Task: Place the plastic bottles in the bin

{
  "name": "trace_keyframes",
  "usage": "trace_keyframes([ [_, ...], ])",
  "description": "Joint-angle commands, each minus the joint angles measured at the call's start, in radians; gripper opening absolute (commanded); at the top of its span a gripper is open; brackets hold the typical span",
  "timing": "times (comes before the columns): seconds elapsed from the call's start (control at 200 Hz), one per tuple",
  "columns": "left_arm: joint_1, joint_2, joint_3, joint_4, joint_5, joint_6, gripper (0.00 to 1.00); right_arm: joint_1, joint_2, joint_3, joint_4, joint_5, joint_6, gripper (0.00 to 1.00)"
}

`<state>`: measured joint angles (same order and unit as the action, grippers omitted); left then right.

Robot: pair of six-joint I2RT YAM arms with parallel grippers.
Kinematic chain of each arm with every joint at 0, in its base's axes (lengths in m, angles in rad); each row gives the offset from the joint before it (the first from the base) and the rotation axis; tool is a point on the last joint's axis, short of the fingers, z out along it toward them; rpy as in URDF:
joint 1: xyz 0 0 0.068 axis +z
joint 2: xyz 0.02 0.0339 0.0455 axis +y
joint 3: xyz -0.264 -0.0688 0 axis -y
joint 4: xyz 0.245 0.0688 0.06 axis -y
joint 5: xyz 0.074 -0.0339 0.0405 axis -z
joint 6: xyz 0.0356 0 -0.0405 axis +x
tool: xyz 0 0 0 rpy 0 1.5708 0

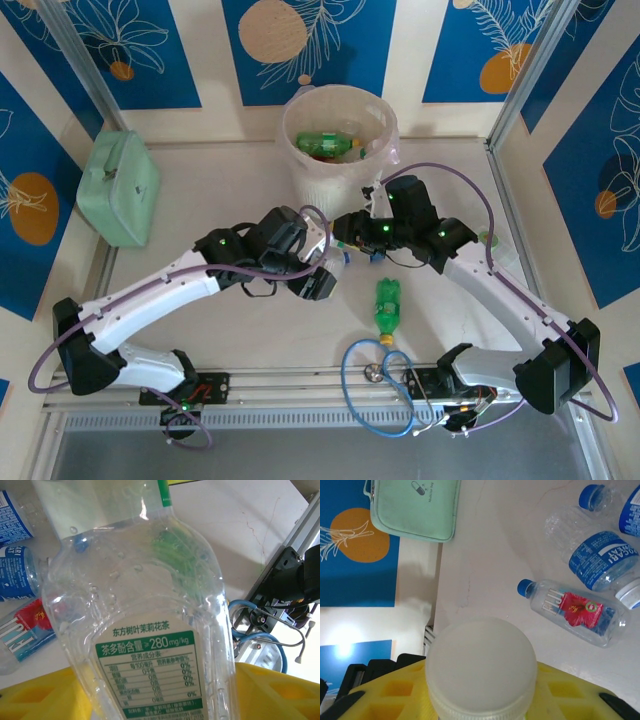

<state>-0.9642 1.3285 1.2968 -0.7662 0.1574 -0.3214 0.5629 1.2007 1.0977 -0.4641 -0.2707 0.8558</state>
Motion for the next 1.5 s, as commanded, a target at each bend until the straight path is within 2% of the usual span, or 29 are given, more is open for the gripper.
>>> trace_keyframes([
  [0.0,0.009,-0.025,0.001,0.025,-0.007,-0.014,0.87,0.005,-0.009,0.013,-0.008,0.004,-0.005,0.33],
  [0.045,0.009,-0.032,-0.003,0.03,-0.03,-0.024,0.98,0.004,-0.014,0.016,-0.011,0.008,-0.003,0.33],
  [0.065,0.009,-0.036,-0.006,0.031,-0.044,-0.028,1.0,0.003,-0.017,0.017,-0.012,0.01,-0.004,0.33],
  [0.24,0.02,-0.082,0.015,0.039,-0.118,-0.073,1.0,-0.05,-0.033,0.07,-0.007,-0.001,0.014,0.33],
  [0.38,0.047,-0.143,0.03,0.055,-0.232,-0.138,1.0,-0.124,-0.011,0.196,-0.011,0.011,0.015,0.33],
  [0.55,0.069,-0.219,0.032,0.073,-0.295,-0.181,1.0,-0.22,0.026,0.311,0.041,0.015,0.058,0.33],
  [0.69,0.088,-0.256,-0.034,0.096,-0.343,-0.228,1.0,-0.253,0.083,0.432,0.057,0.084,0.073,0.33],
  [0.905,0.14,-0.232,-0.096,0.094,-0.311,-0.324,1.0,-0.327,0.234,0.615,0.101,0.112,0.112,0.34],
  [1.115,0.2,-0.234,-0.116,0.063,-0.257,-0.33,1.0,-0.383,0.392,0.777,0.096,0.076,0.132,0.33],
  [1.376,0.222,-0.242,-0.168,0.067,-0.228,-0.329,1.0,-0.379,0.539,0.841,0.121,0.044,0.172,0.34],
  [1.496,0.225,-0.244,-0.17,0.062,-0.228,-0.316,1.0,-0.361,0.628,0.941,0.061,0.001,0.144,0.41],
])
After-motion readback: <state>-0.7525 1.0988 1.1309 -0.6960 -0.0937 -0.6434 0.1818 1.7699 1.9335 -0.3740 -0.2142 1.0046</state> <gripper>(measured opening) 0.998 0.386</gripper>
